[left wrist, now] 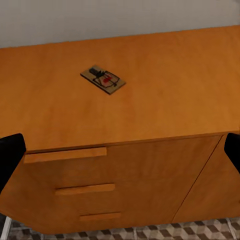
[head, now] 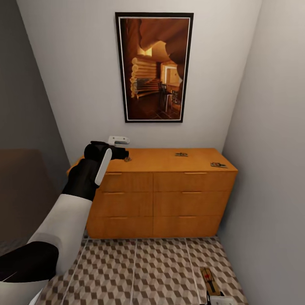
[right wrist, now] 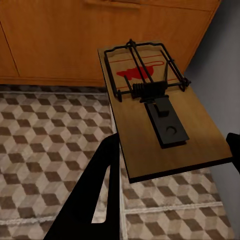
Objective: Take the four mousetraps from the cabinet in the bathroom and place them on the bathroom floor. Make sure all four end up on the same floor surface, and ensure that at least two of them are either under or directly next to the same bathroom sink.
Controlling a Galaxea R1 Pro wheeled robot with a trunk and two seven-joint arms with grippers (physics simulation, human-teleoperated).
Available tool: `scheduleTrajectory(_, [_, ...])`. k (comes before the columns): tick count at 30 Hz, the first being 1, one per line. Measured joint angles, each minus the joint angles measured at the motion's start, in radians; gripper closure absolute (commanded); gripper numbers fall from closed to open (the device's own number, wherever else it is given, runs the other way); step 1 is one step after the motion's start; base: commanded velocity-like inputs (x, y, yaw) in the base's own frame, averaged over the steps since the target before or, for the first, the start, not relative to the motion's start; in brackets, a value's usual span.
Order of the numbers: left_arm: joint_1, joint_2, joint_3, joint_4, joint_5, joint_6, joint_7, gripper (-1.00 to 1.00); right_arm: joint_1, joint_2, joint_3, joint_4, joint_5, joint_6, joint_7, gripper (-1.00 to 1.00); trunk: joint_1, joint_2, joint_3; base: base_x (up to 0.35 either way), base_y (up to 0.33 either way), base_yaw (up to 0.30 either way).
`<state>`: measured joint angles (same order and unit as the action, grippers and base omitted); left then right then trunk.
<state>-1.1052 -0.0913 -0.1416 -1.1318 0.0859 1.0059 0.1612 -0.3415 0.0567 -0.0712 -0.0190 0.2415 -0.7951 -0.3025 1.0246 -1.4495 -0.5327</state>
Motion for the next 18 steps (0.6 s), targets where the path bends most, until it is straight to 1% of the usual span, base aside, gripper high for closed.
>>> scheduleTrajectory(9, [0.0,0.0,0.0,0.005,0.0,0.0,0.0,-1.0,0.0,0.001,0.0,0.0,0.0,0.0,0.0,1.0,0.0,0.0,0.0,0.168,0.0,0.0])
scheduleTrajectory(18, [0.0,-0.001,-0.001,0.034,0.0,0.0,-0.001,-1.0,-0.001,0.001,0.0,0.0,0.0,0.0,0.0,1.0,0.0,0.0,0.0,0.031,0.0,0.0])
